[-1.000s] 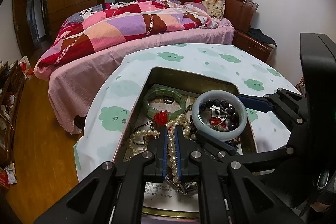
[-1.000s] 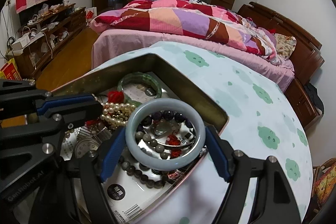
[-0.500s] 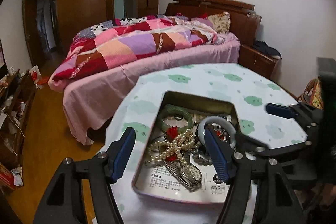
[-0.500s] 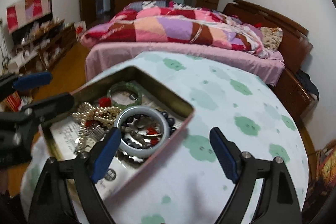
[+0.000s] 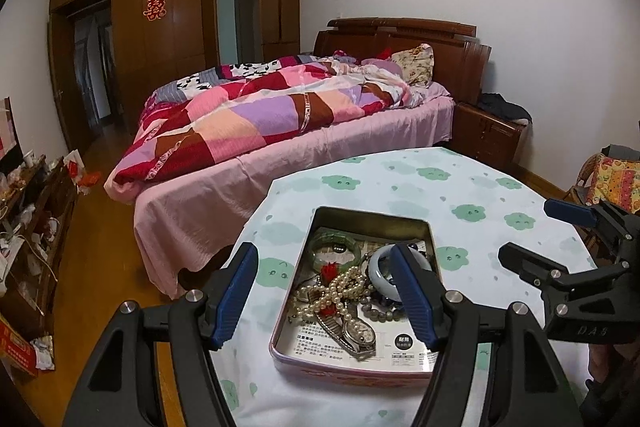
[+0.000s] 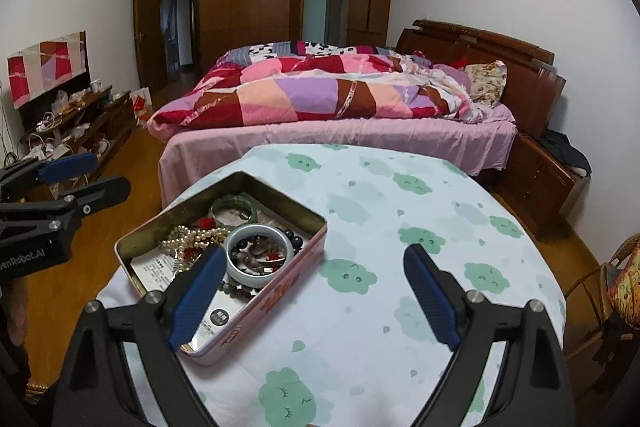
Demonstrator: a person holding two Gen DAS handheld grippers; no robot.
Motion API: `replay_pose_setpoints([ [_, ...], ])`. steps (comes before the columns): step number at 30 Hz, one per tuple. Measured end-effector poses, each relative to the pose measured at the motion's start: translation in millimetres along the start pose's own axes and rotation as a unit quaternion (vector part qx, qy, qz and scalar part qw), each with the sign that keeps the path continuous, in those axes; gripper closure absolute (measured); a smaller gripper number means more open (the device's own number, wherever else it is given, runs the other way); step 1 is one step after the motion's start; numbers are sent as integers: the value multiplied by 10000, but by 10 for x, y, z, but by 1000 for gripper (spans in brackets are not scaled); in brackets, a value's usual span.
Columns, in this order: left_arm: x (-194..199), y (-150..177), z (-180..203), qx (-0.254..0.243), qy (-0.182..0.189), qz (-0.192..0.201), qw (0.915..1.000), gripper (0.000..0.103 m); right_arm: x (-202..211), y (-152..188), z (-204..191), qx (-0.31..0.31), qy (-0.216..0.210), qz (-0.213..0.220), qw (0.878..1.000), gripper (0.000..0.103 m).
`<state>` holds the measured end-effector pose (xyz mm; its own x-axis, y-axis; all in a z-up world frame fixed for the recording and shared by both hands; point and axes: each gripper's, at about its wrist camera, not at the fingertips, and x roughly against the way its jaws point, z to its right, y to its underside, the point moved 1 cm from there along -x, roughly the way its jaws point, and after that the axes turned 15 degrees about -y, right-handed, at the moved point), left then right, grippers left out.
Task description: Organize jewelry
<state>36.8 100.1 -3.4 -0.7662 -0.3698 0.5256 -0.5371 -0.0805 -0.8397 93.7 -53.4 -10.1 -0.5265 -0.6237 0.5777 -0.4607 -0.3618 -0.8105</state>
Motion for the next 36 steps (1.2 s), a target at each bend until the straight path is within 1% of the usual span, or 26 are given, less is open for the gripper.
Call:
replay_pose_setpoints([
  [7, 17, 1, 5, -11, -10, 3, 10000, 35, 68, 0, 43, -63, 20, 71, 10000, 11],
  [36, 35, 1, -25, 5, -45, 2, 10000, 35, 66, 26, -24, -41, -5, 51, 10000, 11],
])
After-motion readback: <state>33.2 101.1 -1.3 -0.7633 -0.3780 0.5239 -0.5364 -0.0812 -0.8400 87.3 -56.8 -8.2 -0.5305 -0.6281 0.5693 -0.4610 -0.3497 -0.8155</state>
